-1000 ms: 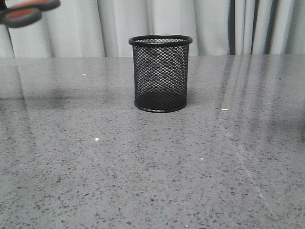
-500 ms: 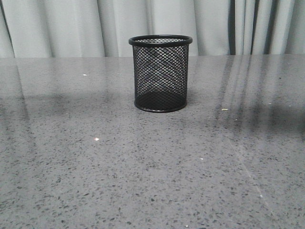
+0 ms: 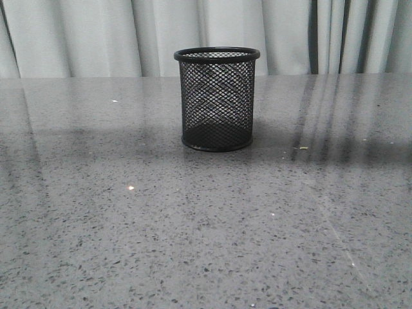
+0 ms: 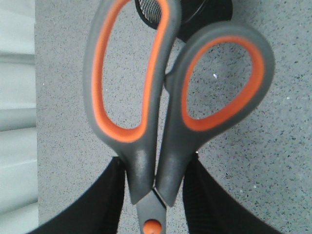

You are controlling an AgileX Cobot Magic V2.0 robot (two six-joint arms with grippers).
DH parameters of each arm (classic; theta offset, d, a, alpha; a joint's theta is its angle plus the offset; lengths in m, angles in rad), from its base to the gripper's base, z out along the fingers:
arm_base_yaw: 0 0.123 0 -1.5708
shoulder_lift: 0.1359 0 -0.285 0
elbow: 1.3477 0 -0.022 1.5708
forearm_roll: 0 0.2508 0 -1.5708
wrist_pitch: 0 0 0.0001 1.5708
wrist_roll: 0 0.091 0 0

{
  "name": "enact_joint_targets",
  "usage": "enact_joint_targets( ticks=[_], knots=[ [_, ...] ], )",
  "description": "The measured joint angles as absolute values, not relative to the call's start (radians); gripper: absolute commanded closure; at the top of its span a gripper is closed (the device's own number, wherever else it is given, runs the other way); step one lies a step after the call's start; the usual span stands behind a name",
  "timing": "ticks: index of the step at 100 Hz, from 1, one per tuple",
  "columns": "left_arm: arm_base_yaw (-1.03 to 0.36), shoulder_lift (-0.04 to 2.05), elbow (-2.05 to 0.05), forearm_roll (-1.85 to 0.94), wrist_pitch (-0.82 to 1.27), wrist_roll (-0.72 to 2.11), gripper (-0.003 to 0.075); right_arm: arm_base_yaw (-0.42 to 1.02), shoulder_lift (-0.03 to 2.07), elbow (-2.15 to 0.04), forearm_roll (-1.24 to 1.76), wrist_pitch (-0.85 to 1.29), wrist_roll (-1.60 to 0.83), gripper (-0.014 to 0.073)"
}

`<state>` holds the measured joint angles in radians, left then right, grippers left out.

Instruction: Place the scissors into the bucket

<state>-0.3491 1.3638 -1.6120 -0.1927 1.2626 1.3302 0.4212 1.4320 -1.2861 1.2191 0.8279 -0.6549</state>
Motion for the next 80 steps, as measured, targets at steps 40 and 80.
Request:
enact_joint_targets(
  ticks=[40,80],
  knots=[
    [-0.349,1.364,-1.612,-0.201,1.263,1.33,0.0581,0.474,1.566,-1.401,1.284,0.816,-0.665,0.0167],
    [-0.349,1.364,-1.612,-0.201,1.263,1.33,0.0581,0.512,1.651,-1.473,1.3,0.805,-0.668,0.0386]
  ],
)
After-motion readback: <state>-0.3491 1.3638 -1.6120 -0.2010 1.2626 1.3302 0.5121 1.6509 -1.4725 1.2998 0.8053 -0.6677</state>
